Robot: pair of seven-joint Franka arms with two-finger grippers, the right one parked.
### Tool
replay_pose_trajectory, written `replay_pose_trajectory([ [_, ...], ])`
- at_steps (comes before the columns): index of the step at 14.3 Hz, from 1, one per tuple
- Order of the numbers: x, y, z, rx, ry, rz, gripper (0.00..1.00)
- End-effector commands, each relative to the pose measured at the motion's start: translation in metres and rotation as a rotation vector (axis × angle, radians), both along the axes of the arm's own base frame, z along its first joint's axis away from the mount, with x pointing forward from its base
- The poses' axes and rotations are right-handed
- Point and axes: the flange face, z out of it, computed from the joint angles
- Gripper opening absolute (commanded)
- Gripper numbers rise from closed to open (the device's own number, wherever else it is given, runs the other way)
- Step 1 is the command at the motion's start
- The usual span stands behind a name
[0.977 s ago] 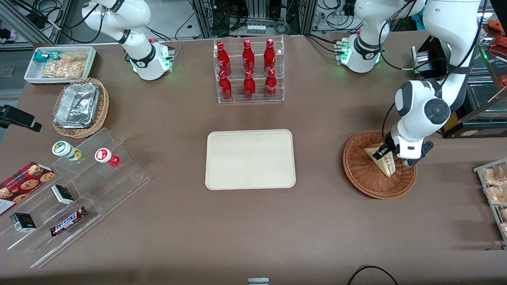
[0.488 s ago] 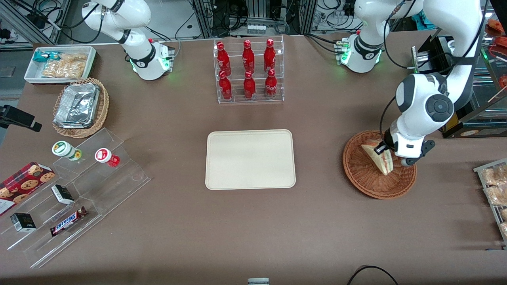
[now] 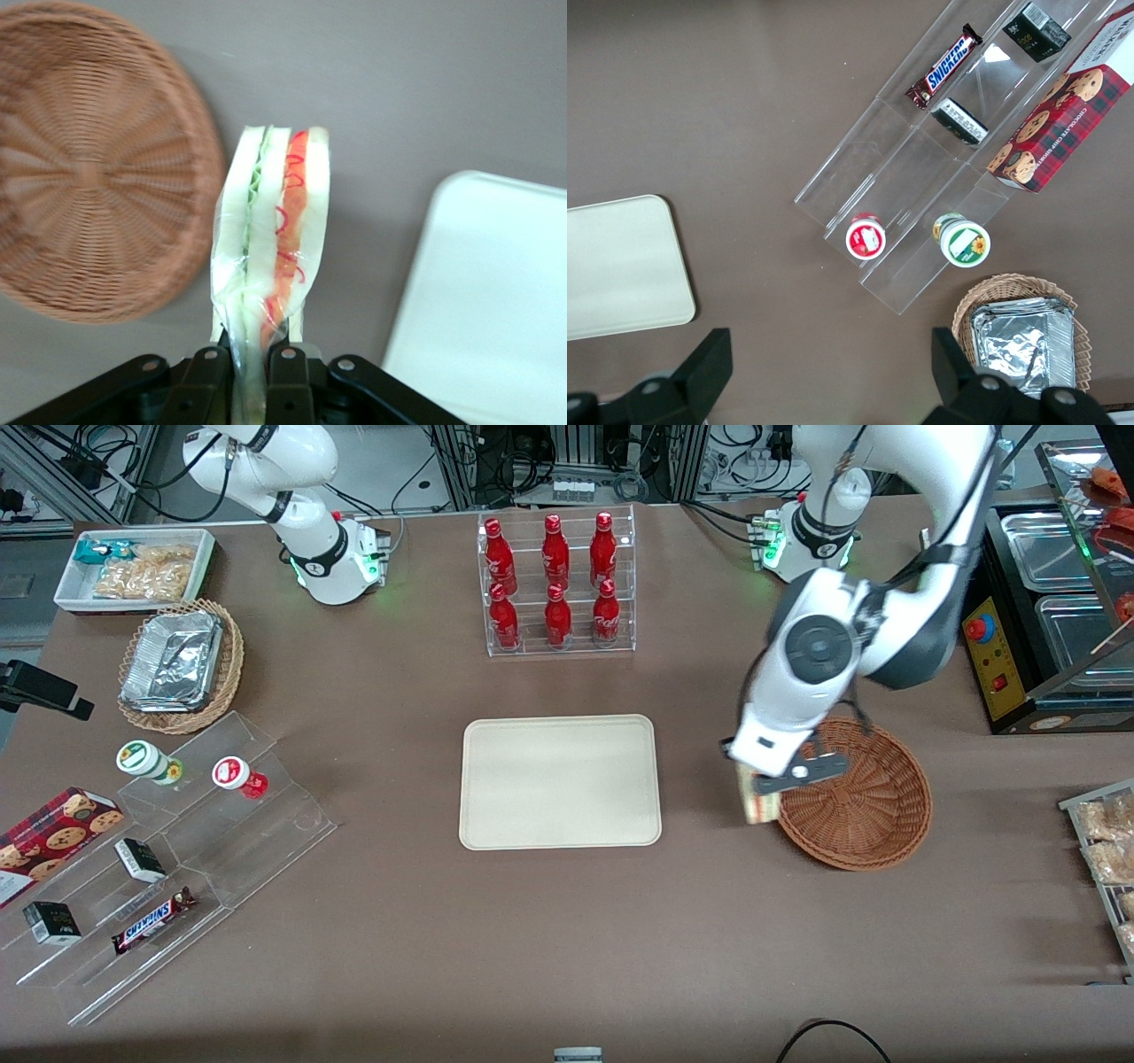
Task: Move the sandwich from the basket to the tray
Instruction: 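Carry the sandwich with the left gripper over the cream tray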
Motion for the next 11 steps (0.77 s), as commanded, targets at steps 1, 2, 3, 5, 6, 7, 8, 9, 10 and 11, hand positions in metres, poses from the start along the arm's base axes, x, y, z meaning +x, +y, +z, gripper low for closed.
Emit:
replay_pose_trajectory([
  [1,0.007,-0.064,-0.018,-0.069,0.065,-0.036,0.00],
  [2,0.008,-0.086,-0.026,-0.093,0.074,-0.032,0.00],
  [3,0.012,-0.111,-0.035,-0.105,0.075,-0.027,0.00],
  [5,0.005,-0.156,-0.050,-0.110,0.074,-0.031,0.00],
  [6,-0.002,-0.178,-0.057,-0.113,0.074,-0.040,0.00],
  [7,-0.005,-0.193,-0.064,-0.117,0.073,-0.044,0.00],
  [8,-0.004,-0.205,-0.070,-0.124,0.073,-0.047,0.00],
  [9,-0.006,-0.219,-0.077,-0.130,0.074,-0.048,0.00],
  [10,-0.012,-0.232,-0.084,-0.127,0.073,-0.033,0.00],
  [11,-0.016,-0.243,-0.091,-0.125,0.072,-0.027,0.00],
])
